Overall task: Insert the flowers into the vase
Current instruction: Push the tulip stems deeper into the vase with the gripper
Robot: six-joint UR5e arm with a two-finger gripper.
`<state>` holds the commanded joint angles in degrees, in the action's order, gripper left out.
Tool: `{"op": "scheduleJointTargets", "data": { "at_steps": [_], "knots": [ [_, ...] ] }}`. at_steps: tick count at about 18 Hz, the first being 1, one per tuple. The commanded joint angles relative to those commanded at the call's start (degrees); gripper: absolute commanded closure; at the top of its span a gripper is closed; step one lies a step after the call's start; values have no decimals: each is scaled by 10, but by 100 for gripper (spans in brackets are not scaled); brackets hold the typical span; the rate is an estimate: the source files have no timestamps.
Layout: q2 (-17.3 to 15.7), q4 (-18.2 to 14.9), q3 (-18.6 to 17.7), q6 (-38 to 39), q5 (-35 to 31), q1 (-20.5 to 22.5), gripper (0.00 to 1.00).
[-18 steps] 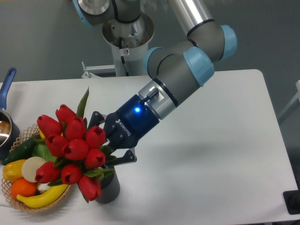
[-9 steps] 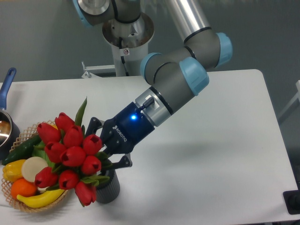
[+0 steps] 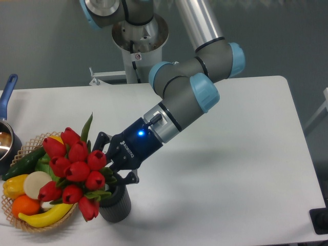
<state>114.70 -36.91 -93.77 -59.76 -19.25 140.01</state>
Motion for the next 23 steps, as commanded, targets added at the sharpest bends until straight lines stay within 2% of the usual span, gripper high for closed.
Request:
{"op": "scheduleJointTargets", "data": {
  "at_steps": [16,23],
  "knots": [
    [17,-1,-22,-51,-17,11,85],
    [21,-1,-42,-76,-37,12,85]
  ]
}}
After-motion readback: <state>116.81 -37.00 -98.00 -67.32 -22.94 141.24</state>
